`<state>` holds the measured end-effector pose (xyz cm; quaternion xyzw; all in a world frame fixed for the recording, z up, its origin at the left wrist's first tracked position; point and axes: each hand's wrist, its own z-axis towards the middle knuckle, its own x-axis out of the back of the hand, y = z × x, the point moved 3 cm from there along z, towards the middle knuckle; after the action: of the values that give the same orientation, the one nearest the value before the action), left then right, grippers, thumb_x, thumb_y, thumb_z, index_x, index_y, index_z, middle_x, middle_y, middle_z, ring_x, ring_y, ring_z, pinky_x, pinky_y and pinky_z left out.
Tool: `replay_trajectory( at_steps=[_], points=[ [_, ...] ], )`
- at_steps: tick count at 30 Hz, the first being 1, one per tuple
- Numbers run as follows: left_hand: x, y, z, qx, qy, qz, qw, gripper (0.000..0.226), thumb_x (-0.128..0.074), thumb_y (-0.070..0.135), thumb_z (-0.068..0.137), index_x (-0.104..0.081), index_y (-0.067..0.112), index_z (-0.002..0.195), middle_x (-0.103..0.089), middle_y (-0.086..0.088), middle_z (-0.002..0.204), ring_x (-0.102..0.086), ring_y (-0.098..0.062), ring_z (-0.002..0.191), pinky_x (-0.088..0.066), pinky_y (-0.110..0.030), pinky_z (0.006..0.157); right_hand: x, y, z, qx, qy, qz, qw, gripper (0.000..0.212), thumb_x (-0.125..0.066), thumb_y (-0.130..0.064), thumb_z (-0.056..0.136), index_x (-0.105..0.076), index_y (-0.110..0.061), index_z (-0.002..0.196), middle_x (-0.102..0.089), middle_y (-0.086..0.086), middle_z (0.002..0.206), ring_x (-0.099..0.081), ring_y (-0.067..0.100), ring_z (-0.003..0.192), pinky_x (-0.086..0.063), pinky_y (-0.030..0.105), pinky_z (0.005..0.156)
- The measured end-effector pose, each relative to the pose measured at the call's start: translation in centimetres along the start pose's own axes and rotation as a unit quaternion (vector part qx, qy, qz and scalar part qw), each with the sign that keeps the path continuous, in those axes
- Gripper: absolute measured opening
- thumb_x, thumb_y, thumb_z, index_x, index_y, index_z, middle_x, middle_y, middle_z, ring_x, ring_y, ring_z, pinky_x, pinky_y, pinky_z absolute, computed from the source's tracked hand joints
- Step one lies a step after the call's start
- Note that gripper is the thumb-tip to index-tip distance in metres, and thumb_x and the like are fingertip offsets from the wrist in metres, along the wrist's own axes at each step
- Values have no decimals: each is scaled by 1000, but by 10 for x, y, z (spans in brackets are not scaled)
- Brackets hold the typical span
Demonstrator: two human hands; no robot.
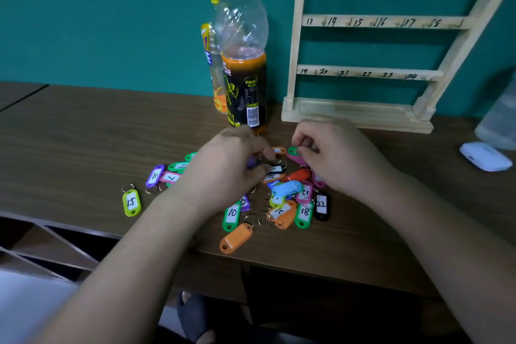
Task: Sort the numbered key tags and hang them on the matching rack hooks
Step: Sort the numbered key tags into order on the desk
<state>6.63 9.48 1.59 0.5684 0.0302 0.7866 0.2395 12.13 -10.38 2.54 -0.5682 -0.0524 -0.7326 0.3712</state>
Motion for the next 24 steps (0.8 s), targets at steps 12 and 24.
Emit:
replay_trajectory(
  at_steps=[12,24],
  points=[
    [-14,6,20,34,-48,-9,998,8,-77,37,91,-74,33,97,-59,12,93,-50,-11,96,-51,-35,84,-6,2,-1,-49,-74,51,995,12,-68,-22,99,-75,-32,101,-63,-17,98,-58,-4,89,-43,18,71],
    [-21,12,23,69,-94,52,992,16,-65,17,94,-66,32,88,-57,6,102,-52,-23,110,-51,-45,91,-7,-4,-4,-42,-109,15,993,8,-67,-35,99,-70,-40,93,-58,-15,106,-52,11,110,-43,44,102]
  ],
)
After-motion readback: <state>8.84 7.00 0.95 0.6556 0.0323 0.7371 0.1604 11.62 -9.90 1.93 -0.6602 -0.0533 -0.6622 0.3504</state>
